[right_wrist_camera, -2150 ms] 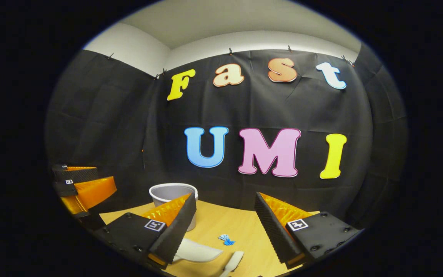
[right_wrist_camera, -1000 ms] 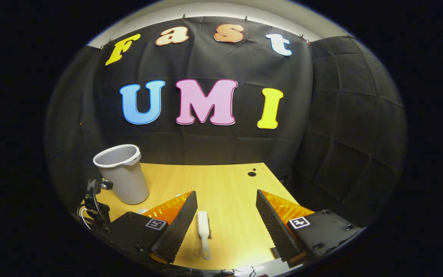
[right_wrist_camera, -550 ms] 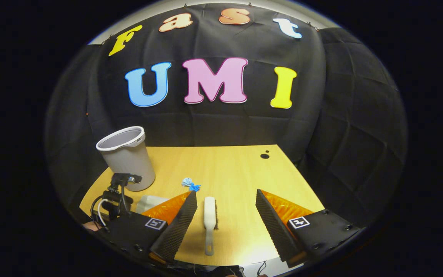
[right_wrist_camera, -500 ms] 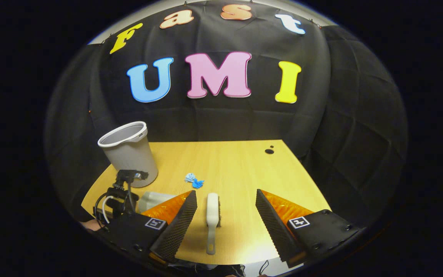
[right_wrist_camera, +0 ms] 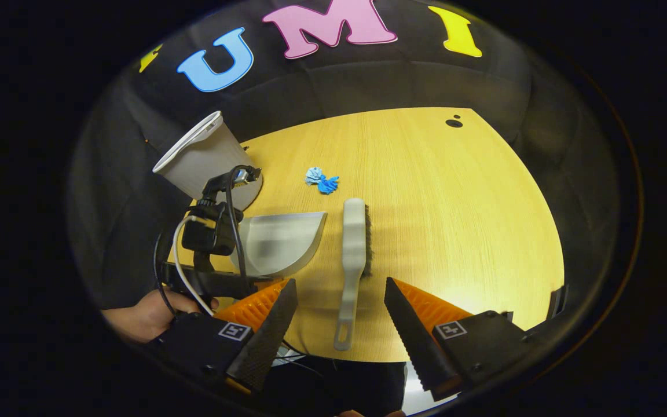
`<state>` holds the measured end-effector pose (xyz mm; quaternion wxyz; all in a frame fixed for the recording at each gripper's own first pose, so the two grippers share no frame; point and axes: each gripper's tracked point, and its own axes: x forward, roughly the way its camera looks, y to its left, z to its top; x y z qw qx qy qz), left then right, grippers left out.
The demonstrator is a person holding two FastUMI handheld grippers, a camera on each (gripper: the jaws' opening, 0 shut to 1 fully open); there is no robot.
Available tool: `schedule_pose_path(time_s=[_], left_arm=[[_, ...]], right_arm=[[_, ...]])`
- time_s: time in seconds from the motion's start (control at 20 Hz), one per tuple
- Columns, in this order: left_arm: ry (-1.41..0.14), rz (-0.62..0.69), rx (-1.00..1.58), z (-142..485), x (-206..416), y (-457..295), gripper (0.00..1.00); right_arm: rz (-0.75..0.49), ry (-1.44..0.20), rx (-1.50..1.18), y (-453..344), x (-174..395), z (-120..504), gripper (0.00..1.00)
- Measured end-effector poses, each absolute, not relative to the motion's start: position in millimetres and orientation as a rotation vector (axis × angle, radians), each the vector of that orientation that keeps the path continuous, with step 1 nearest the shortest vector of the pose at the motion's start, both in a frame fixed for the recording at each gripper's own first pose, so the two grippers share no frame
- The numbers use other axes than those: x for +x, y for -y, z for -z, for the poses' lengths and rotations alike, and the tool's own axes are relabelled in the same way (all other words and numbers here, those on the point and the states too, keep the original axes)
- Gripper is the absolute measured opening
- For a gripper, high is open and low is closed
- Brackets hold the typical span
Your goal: Pick up the small broom and dustpan from the desktop, sweep the trash into the dustpan with the broom, and then empty the trash into the garbage bin.
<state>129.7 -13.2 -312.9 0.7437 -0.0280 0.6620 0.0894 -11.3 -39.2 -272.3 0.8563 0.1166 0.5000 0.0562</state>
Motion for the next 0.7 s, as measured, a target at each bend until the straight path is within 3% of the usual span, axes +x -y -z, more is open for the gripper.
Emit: schedule_pose_path(time_s=[0.1, 0.25, 0.3, 0.55, 0.6, 0.65, 0.7], left_arm=[[-1.44, -0.185, -0.087, 313.4, 129.5, 12.7, 0.4], [-1.429, -0.163, -0.106, 334.0, 125.6, 7.4, 0.41], [-1.424, -0.17, -0.119, 315.4, 127.6, 9.2, 0.31], [-1.42, -0.175, -0.094, 314.0, 126.7, 9.4, 0.31], [-1.419, -0.168, -0.091, 313.9, 126.5, 9.1, 0.3], [-1.419, -0.159, -0.092, 314.5, 126.9, 8.8, 0.3], [-1.414, -0.152, -0.097, 314.5, 126.9, 8.6, 0.3]], right_arm=[[-0.139, -1.11, 0.242, 32.2, -11.0, 292.3, 0.99], [-0.152, -1.295, 0.214, 24.0, -24.9, 333.3, 1.0], [-0.142, -1.347, 0.165, 27.9, -28.8, 346.3, 1.0], [-0.101, -1.481, 0.069, 33.8, -27.2, 389.5, 1.0], [-0.096, -1.5, 0.05, 34.6, -26.2, 395.9, 0.89], [-0.088, -1.518, 0.033, 36.0, -25.4, 400.2, 1.0], [-0.089, -1.527, 0.02, 36.3, -22.6, 404.2, 1.0]])
